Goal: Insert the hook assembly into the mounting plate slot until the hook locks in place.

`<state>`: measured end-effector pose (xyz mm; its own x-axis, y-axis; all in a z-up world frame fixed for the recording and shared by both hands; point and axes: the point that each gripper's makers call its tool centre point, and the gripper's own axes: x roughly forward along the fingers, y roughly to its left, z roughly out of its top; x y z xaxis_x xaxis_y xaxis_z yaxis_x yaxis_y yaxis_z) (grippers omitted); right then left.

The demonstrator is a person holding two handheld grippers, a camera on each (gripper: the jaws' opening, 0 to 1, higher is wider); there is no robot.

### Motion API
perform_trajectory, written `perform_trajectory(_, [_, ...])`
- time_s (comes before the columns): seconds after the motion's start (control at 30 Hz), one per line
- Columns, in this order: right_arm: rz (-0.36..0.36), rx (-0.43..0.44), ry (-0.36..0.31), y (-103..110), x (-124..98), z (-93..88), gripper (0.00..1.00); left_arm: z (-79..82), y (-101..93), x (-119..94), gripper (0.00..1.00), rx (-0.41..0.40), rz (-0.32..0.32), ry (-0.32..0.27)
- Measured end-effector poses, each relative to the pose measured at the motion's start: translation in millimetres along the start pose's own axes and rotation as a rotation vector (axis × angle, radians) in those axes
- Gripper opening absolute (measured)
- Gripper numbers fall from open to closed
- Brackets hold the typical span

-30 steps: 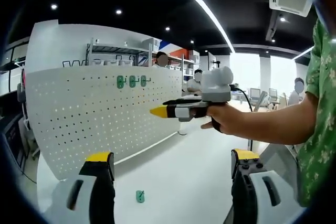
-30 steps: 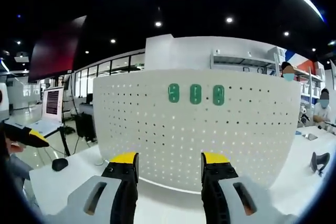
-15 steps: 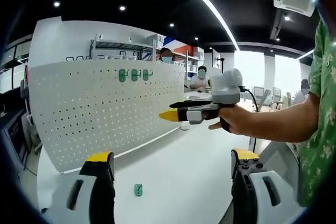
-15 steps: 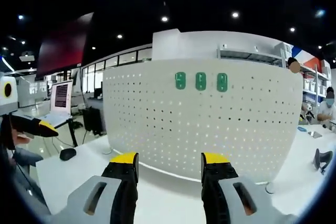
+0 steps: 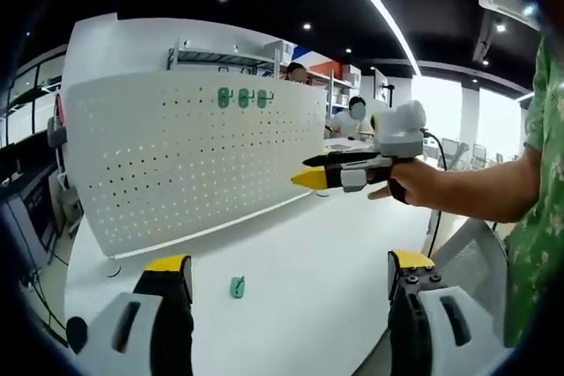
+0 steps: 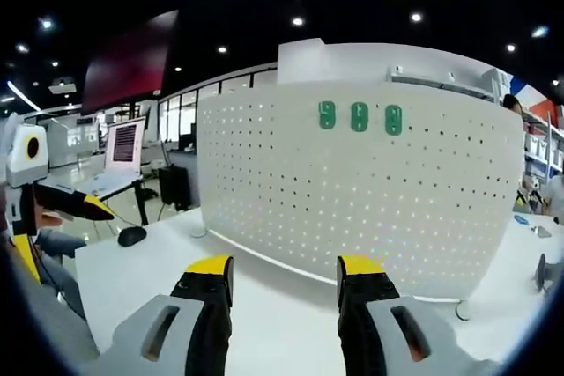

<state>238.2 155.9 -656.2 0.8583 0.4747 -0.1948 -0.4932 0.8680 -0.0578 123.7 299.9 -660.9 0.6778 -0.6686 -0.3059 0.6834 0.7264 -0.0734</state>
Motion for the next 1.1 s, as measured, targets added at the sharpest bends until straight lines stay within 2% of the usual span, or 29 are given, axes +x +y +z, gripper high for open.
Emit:
perform_trajectory(0.37, [0.066, -0.023, 0.022, 19.9, -8.6, -12.4, 0.47, -7.1, -2.9, -3.6, 0.94, -0.008, 0.029, 0.010])
perform_trajectory(0.7, [0.095, -0.037, 0.039, 27.5, -14.7, -22.9, 0.47, -10.7, -4.2, -6.4, 0.94, -0.011, 0.033, 0.012])
perform_trajectory(0.97, [0.172, -0.023, 0.064, 34.7, -11.8, -31.6, 0.47, -14.3, -0.8, -5.0, 0.94, -0.018, 0.037, 0.017])
perform_trajectory(1.1, [0.200, -0.043, 0.081, 35.8, -7.9, -35.9, 0.47, -15.4, 1.4, -3.5, 0.94, -0.022, 0.040, 0.020])
